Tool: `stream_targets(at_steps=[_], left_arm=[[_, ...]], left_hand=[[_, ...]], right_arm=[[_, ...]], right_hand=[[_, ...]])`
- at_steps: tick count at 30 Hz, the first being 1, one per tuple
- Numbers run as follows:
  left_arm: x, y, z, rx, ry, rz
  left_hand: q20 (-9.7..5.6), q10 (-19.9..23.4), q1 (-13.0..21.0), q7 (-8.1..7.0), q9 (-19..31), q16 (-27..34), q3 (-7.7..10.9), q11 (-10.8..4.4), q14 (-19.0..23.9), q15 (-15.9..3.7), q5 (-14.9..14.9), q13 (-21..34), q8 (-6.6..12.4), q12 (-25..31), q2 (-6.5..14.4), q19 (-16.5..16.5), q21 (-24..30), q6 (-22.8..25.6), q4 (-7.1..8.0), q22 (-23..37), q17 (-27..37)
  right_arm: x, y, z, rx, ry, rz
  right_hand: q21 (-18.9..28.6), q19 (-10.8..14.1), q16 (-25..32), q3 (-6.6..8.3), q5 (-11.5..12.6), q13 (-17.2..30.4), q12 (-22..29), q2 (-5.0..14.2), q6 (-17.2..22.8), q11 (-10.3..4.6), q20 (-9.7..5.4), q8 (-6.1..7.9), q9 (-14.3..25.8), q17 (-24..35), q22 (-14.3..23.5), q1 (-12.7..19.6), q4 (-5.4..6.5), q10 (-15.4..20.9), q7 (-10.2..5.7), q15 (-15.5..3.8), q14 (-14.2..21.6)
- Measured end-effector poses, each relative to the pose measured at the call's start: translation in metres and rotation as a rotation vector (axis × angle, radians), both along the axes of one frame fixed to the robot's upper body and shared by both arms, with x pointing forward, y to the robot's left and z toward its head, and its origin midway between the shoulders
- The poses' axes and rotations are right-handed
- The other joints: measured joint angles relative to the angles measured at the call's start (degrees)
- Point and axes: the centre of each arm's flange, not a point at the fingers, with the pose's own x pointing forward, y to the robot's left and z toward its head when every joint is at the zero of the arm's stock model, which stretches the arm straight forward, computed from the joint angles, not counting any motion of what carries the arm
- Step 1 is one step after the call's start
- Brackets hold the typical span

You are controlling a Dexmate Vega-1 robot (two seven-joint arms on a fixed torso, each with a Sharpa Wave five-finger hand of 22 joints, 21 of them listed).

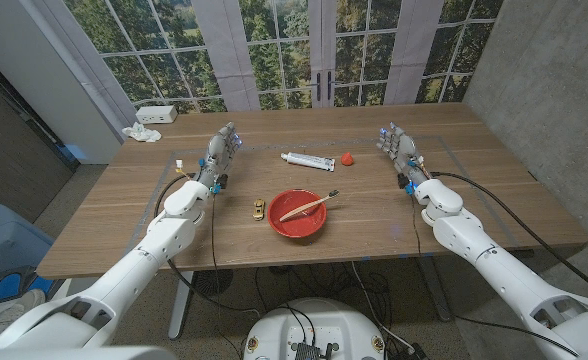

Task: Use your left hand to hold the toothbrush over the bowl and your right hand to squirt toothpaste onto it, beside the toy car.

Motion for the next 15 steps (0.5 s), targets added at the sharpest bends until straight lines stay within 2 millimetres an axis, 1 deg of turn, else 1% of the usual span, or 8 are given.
stream_targets(at_steps=[1, 4, 5, 6, 7, 8, 14, 15], left_arm=[[0.0, 0.003, 0.0, -0.003, -0.004, 0.002], [0.002, 0.01, 0.0, -0.007, 0.0, 0.015], [0.0, 0.011, 0.002, -0.009, -0.013, 0.01], [0.001, 0.014, 0.002, -0.01, -0.013, 0.015], [0.0, 0.015, 0.003, -0.011, -0.019, 0.016], [0.0, 0.016, 0.004, -0.011, -0.019, 0.017], [0.0, 0.022, 0.006, -0.009, -0.029, 0.026], [0.001, 0.022, 0.006, -0.009, -0.029, 0.027]], left_hand=[[0.0, 0.0, 0.0, 0.0, 0.0, 0.0, 0.07, 0.0, 0.0, 0.0, 0.04, 0.0, 0.0, 0.0, 0.0, 0.0, 0.0, 0.0, 0.07, 0.0, 0.0], [0.0, 0.0, 0.0, 0.0, 0.0, 0.0, 0.07, 0.0, 0.0, 0.0, 0.04, 0.0, 0.0, 0.0, 0.0, 0.0, 0.0, 0.0, 0.07, 0.0, 0.0], [0.0, -0.1, 0.0, 0.0, 0.0, 0.0, 0.07, -0.11, 0.0, 0.0, 0.04, 0.0, 0.0, 0.0, 0.0, 0.0, 0.0, 0.0, 0.07, 0.0, 0.0], [0.0, -0.2, 0.0, 0.0, 0.0, 0.0, 0.07, -0.2, 0.0, 0.0, 0.04, 0.0, 0.0, 0.0, 0.0, 0.0, 0.0, 0.0, 0.07, 0.0, 0.0], [0.0, -0.2, 0.0, -0.02, 0.0, 0.0, 0.07, -0.2, 0.0, 0.0, 0.04, 0.0, 0.0, 0.31, 0.0, 0.0, 0.0, -0.02, 0.07, 0.0, 0.0], [0.0, -0.2, 0.0, -0.2, 0.0, 0.0, 0.07, -0.2, 0.0, 0.0, 0.04, 0.0, 0.0, 0.4, 0.0, 0.0, 0.0, -0.2, 0.07, 0.0, 0.0], [0.0, -0.2, 0.0, -0.2, -0.01, 0.44, 0.19, -0.2, 0.0, 0.0, 0.04, 0.0, 0.0, 0.67, -0.01, 0.0, 0.0, -0.2, -0.05, -0.01, -0.01], [0.0, -0.2, 0.0, -0.22, -0.01, 0.44, 0.25, -0.2, 0.01, 0.0, 0.04, 0.0, 0.02, 0.67, -0.01, 0.0, 0.0, -0.18, -0.11, 0.0, -0.04]], right_arm=[[0.001, 0.004, 0.0, 0.001, 0.0, -0.001], [0.001, 0.003, 0.0, -0.003, -0.002, -0.019], [0.002, 0.013, 0.002, -0.001, -0.005, -0.009], [0.002, 0.013, 0.002, -0.003, -0.006, -0.011], [0.003, 0.017, 0.002, -0.002, -0.005, -0.01], [0.003, 0.017, 0.002, -0.002, -0.006, -0.011], [0.003, 0.022, 0.003, -0.007, -0.013, -0.028], [0.003, 0.022, 0.003, -0.008, -0.013, -0.031]], right_hand=[[0.0, 0.0, 0.0, 0.0, 0.0, 0.0, 0.0, 0.05, 0.0, 0.0, 0.0, 0.0, 0.0, 0.0, 0.0, 0.03, 0.0, 0.0, 0.0, 0.0, 0.0], [0.0, 0.0, 0.0, 0.0, 0.0, 0.0, 0.0, 0.06, 0.0, 0.0, 0.0, 0.0, 0.0, 0.0, 0.0, 0.02, 0.0, 0.0, 0.0, 0.0, 0.0], [0.0, 0.0, 0.0, 0.0, 0.0, 0.0, 0.0, 0.06, 0.0, 0.0, 0.0, 0.0, 0.0, 0.0, 0.0, 0.02, 0.0, 0.0, 0.0, 0.0, 0.0], [0.0, 0.0, 0.0, 0.0, 0.0, 0.0, 0.0, 0.06, 0.0, 0.0, 0.0, 0.0, 0.0, 0.0, 0.0, 0.01, 0.0, 0.0, 0.0, 0.0, 0.0], [0.0, 0.0, 0.0, 0.0, 0.0, 0.0, 0.0, 0.08, 0.0, 0.0, 0.0, 0.0, 0.0, 0.0, 0.0, -0.01, 0.0, 0.0, 0.0, 0.0, 0.0], [0.0, 0.0, 0.0, 0.0, 0.0, 0.0, 0.0, 0.53, 0.0, 0.0, 0.0, 0.0, 0.0, 0.0, 0.0, -0.46, 0.0, 0.0, 0.0, 0.0, 0.0], [0.0, 0.0, 0.0, 0.0, 0.0, -0.01, 0.0, 0.51, 0.0, 0.2, 0.01, 0.0, 0.0, -0.01, -0.01, -0.43, 0.0, 0.2, 0.0, 0.0, -0.01], [-0.11, 0.2, 0.0, 0.0, 0.0, -0.01, 0.0, 0.51, 0.0, 0.2, 0.2, 0.0, -0.01, -0.01, -0.01, -0.43, 0.0, 0.2, 0.0, 0.0, -0.01]])
